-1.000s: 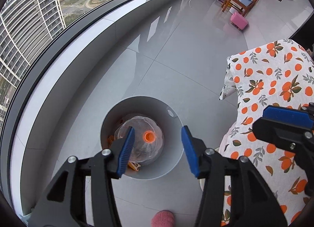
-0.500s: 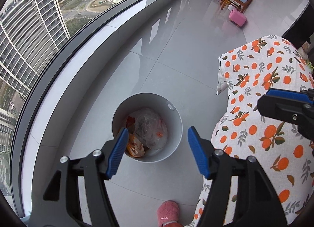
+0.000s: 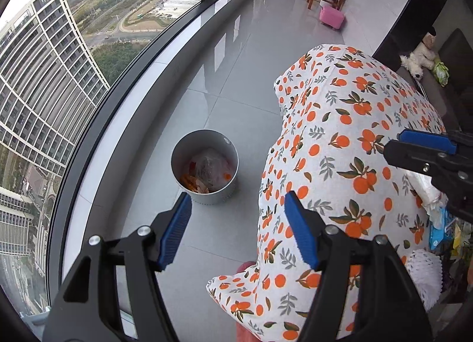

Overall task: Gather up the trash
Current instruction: 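Move both tools back over the ottoman toward the foam net and snack packet, then grasp the small snack packet with the left tool while the right tool grasps the white foam net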

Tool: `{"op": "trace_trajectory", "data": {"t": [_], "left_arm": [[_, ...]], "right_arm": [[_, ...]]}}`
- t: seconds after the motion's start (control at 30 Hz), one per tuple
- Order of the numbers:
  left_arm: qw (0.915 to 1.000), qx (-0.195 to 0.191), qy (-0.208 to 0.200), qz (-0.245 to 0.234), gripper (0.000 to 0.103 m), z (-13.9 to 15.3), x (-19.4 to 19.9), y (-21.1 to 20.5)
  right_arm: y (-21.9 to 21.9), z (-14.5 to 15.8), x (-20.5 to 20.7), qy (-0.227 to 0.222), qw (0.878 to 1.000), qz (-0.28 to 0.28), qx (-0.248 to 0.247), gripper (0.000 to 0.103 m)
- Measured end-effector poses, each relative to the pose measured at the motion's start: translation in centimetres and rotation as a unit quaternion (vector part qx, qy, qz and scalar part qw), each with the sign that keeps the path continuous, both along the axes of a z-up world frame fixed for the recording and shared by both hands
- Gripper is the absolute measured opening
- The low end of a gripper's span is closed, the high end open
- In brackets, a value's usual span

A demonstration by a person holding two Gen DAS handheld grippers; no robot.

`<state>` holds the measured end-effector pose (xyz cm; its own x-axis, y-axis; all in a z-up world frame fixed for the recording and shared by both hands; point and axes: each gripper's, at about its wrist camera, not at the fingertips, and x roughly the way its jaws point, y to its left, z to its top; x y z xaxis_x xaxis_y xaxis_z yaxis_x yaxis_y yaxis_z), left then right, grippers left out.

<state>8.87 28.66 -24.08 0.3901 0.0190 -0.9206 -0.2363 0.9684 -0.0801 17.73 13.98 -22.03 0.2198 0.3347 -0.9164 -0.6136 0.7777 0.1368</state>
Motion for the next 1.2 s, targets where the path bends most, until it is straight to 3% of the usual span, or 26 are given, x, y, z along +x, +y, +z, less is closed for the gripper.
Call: {"op": "trace_trajectory", "data": {"t": [0.3, 0.37, 0.67, 0.9, 1.2], "left_arm": [[0.9999, 0.002, -0.005, -0.016, 0.066, 5.7, -4.1, -11.4], [0.9999, 0.001, -0.004, -0.015, 0.066, 6.5, -5.3, -14.0], [0.9997, 0.013, 0.016, -0.012, 0.066, 6.5, -10.8, -24.3], [0.9992, 0.006, 0.039, -0.004, 0.066, 3.6, -12.9, -26.6], [0.9967, 0.000, 0.069, -0.042, 0.066, -3.9, -11.8, -26.5]], "right_arm": [[-15.9, 4.3, -3.9, -0.016, 0.999, -0.039, -0.012, 0.036], [-19.6, 5.0, -5.1, -0.024, 0.999, -0.039, -0.013, 0.044], [-31.5, 4.5, -10.2, -0.018, 0.999, -0.012, -0.025, 0.046], [-31.1, 1.5, -13.5, 0.010, 0.999, 0.047, -0.020, 0.046], [-26.6, -5.8, -14.5, 0.026, 0.995, 0.079, -0.048, 0.046]]}}
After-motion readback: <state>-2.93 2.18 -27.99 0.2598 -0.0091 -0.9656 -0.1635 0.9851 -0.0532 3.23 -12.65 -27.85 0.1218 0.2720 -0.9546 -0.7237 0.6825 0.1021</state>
